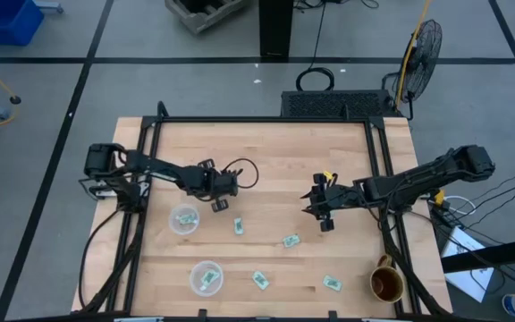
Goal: Pick and place Stevia / Truvia into bins
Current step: Put the truvia packet into the top container
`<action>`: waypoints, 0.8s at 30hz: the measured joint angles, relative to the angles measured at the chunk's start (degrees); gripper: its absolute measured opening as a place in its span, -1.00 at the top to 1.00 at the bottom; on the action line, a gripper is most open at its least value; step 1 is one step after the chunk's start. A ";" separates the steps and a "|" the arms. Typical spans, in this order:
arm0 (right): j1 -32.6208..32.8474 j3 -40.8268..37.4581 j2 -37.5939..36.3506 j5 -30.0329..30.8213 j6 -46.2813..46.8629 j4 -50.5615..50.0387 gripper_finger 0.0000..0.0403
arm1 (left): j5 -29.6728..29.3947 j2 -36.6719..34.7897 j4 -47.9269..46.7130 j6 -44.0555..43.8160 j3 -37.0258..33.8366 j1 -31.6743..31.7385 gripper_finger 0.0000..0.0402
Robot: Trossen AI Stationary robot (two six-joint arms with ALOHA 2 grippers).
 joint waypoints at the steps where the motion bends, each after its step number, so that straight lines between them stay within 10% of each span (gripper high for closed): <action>1: 0.00 0.00 0.00 0.00 0.00 0.24 0.09 | 0.42 0.08 0.08 -0.02 0.00 0.45 0.54; 24: 0.00 0.00 0.00 -0.09 0.20 3.70 0.09 | 9.01 0.65 0.53 1.08 0.09 4.84 0.71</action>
